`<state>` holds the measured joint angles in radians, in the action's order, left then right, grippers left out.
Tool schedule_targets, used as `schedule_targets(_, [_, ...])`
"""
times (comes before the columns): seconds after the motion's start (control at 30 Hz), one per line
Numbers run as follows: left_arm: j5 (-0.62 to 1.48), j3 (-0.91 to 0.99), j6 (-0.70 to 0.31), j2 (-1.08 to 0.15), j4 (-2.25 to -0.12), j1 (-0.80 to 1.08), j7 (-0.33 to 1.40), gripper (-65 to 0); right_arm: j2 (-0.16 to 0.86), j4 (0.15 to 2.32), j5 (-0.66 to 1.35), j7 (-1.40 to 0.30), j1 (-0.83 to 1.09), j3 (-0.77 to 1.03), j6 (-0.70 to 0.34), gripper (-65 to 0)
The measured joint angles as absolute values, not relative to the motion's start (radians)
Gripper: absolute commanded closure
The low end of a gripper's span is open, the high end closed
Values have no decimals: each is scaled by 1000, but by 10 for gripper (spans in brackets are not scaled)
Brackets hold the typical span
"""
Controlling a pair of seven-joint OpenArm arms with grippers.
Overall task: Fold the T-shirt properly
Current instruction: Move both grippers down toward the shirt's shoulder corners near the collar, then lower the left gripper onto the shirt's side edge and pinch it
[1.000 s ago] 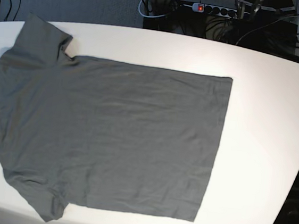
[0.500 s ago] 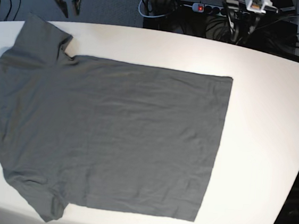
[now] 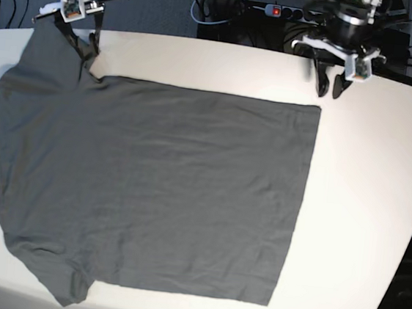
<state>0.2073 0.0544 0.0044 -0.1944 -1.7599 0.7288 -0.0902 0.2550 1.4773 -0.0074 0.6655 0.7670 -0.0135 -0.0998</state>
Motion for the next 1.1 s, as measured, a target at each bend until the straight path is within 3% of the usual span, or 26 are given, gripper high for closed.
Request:
schedule_targets(0.23, [295, 60, 4, -199, -1774, 662, 50, -177, 257, 1478, -8, 665, 765, -14, -101, -162])
schedule_targets(0.4, [441, 61, 13, -292, -1762, 661, 60, -185, 261, 1478, -8, 665, 765, -13, -100, -162])
schedule_targets(0.57, [571, 50, -7, -369, -1729, 622, 54, -388, 260, 1478, -9, 665, 764, -13, -101, -162])
schedule_targets(0.67, [573, 37, -83, -371, -1686, 609, 68, -457, 261, 1478, -8, 666, 762, -12, -100, -162])
schedule_targets(1.1, [569, 30, -107, -327, -1525, 485, 29, -464, 260, 1479, -8, 665, 759, -13, -101, -162])
